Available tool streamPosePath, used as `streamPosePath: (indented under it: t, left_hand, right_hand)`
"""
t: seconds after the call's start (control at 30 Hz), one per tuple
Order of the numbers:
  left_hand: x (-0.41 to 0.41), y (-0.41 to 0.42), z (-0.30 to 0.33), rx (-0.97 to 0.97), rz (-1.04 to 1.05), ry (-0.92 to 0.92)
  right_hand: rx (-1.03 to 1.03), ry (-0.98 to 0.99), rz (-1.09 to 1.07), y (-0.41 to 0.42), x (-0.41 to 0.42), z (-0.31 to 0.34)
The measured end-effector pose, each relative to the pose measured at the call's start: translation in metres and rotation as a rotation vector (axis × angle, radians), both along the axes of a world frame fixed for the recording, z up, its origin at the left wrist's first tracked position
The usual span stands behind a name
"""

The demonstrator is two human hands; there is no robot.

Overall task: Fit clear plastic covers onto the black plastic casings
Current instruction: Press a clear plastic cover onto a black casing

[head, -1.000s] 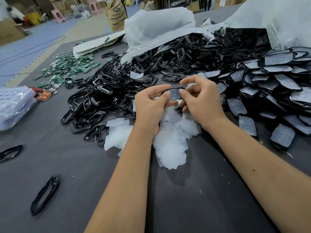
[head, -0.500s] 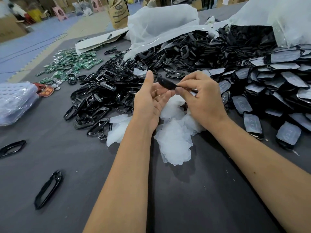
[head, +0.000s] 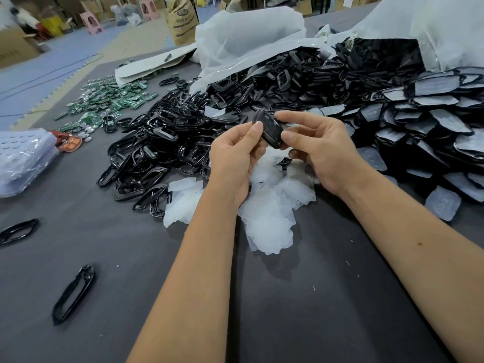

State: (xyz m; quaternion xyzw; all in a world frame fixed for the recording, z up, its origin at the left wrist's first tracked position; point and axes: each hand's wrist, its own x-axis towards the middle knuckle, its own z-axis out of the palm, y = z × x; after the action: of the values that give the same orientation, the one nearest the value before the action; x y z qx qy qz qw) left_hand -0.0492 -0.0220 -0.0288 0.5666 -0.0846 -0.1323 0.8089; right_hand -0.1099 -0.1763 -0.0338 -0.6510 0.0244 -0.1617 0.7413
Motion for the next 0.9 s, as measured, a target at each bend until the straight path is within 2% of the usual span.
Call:
streamPosePath:
  t: [0.13,0.5,0.67,0.9]
  left_hand:
    - [0.0003,0.0003,0.0000,-0.012,-0.005,0.008]
    - [-0.0001,0.0008,0.0016,-0.027,-0.041,-0.004]
    - [-0.0039,-0.0010,0.0011,0.058,-0.052,-0.072]
    - [-0.0085,0.0011,0.0042,0.057,-0.099,-0.111]
  right_hand:
    - [-0.020,-0.014,-0.023,-0.0015,0.0032,-0.0036]
    - [0.094,-0.008,0.060,-0.0045,0.0045,-0.0048]
    - [0.250,-0.004,0.085,-0.0054,0.0058,-0.0044]
    - [0.317,-0.054,0.140,-0.0069,0.0014,-0.0039]
